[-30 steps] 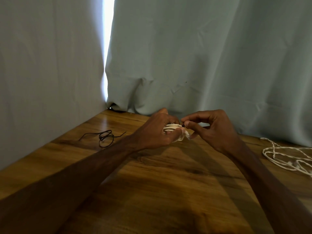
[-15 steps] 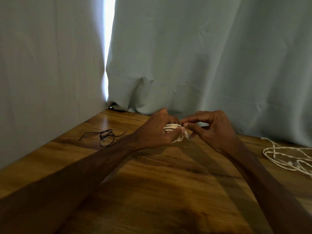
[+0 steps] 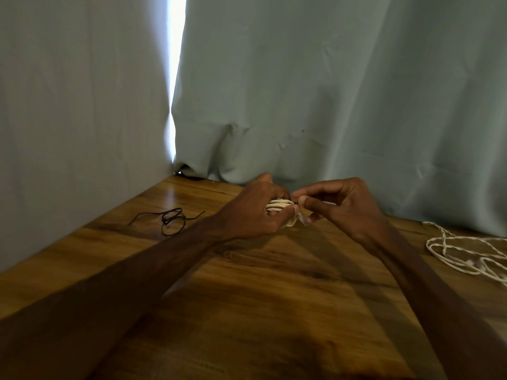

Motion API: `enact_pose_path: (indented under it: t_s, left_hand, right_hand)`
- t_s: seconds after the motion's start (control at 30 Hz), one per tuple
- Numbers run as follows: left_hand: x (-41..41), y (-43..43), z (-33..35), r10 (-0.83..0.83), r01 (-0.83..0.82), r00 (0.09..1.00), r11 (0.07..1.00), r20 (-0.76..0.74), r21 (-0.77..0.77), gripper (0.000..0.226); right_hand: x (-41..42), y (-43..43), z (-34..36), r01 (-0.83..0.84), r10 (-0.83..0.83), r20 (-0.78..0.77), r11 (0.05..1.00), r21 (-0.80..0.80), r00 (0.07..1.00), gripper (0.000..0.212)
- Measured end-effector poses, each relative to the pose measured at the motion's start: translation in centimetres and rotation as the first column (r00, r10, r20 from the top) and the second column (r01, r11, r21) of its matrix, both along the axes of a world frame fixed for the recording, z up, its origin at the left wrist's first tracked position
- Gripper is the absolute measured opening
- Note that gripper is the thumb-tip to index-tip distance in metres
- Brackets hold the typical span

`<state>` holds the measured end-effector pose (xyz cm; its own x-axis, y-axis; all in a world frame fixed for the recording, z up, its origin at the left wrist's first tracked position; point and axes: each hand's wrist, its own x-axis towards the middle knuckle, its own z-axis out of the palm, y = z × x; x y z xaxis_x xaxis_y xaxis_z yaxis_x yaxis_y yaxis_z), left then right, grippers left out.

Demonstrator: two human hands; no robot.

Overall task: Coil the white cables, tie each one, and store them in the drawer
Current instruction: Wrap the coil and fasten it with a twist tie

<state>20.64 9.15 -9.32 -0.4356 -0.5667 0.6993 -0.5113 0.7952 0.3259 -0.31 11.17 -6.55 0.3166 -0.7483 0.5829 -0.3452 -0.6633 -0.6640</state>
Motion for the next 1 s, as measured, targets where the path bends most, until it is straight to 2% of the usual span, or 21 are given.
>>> enact_pose_path:
  t_s: [0.27,0.47,1.0]
  left_hand:
    - [-0.1,-0.2,-0.2,0.001,-0.001,1.000,1.000,0.014,-0.001,0.017]
    - [-0.3,-0.5,-0.3,0.007,-0.007,0.999,1.000,0.043,-0.002,0.017]
    - [-0.5,-0.6,-0.6,-0.042,0.045,0.996,0.998,0.073,-0.041,0.022]
  right_hand:
    - [0.1,0.3,-0.1,0.010,-0.019,0.089,0.994,0.106,0.996,0.016]
    - [-0.2,0.3,0.0,0.011,-0.045,0.133,0.968,0.250,0.990,0.018]
    - [-1.0,0.8,0.7,0.050,-0.053,0.004,0.960,0.276,0.999,0.020]
